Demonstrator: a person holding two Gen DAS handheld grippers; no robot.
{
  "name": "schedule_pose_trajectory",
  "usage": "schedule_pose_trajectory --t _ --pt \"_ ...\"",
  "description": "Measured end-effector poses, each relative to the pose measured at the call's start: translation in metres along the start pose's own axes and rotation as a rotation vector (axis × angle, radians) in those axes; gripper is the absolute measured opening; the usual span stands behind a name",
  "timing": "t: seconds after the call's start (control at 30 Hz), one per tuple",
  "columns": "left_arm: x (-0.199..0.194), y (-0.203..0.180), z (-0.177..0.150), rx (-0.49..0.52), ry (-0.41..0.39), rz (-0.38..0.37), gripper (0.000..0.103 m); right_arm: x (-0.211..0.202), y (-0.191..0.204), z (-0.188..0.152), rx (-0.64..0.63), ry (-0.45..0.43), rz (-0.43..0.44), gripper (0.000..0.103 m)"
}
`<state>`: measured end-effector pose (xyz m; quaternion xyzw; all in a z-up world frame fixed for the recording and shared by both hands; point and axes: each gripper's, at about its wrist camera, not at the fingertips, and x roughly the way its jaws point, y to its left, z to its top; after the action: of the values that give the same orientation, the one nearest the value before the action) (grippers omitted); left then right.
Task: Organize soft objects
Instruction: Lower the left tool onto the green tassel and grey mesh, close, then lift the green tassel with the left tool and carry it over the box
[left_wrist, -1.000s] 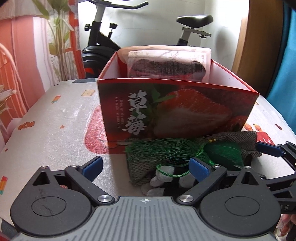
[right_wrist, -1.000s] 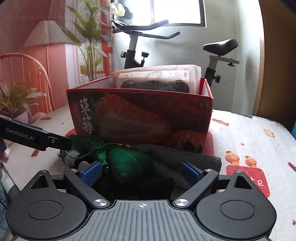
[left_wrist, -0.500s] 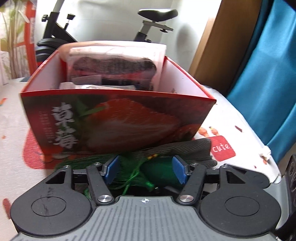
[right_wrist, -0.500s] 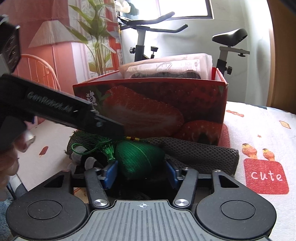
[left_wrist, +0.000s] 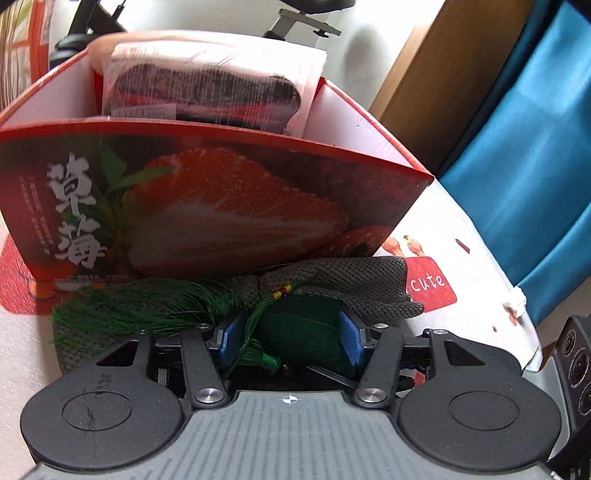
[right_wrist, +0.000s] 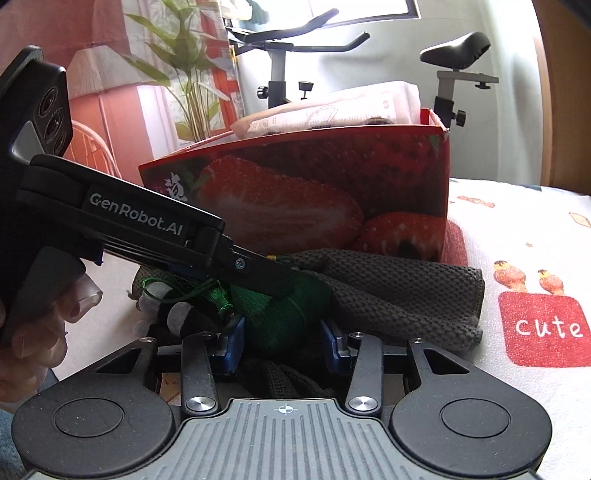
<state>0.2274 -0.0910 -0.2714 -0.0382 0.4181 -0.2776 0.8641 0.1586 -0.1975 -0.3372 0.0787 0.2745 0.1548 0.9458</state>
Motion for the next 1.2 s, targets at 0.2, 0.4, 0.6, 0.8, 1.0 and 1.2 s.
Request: schedule_pose_trajectory --t 0.2,0.4,0.6,0.8,1.0,1.2 --pt "0.008 0.013 -0.004 -0.087 0.01 -0.042 0.057 0.001 -0.003 -0.001 0.01 0.003 0.003 0.038" --pt "0.003 0.008 -0.008 -0.069 -0.012 -0.048 0.052 -0.007 0.003 0.004 -0.011 -0.019 -0.004 0.037" --pt "-0.026 0.002 -0.001 -0.04 -0.07 -0.067 0.052 -0.032 0.013 0.022 -0.064 -0.097 -0.004 0.037" --pt "-0.069 -0.002 0.026 -0.019 -0.165 -0.099 0.052 -0.06 0.023 0.076 -0.128 -0.174 0.028 0.037" --pt "-0.116 -0.007 0.064 -0.016 -0.308 -0.128 0.052 -0.078 0.035 0.153 -0.232 -0.225 0.076 0.037" --pt "-0.148 -0.008 0.102 0.017 -0.421 -0.105 0.052 -0.071 0.057 0.214 -0.348 -0.258 0.086 0.037"
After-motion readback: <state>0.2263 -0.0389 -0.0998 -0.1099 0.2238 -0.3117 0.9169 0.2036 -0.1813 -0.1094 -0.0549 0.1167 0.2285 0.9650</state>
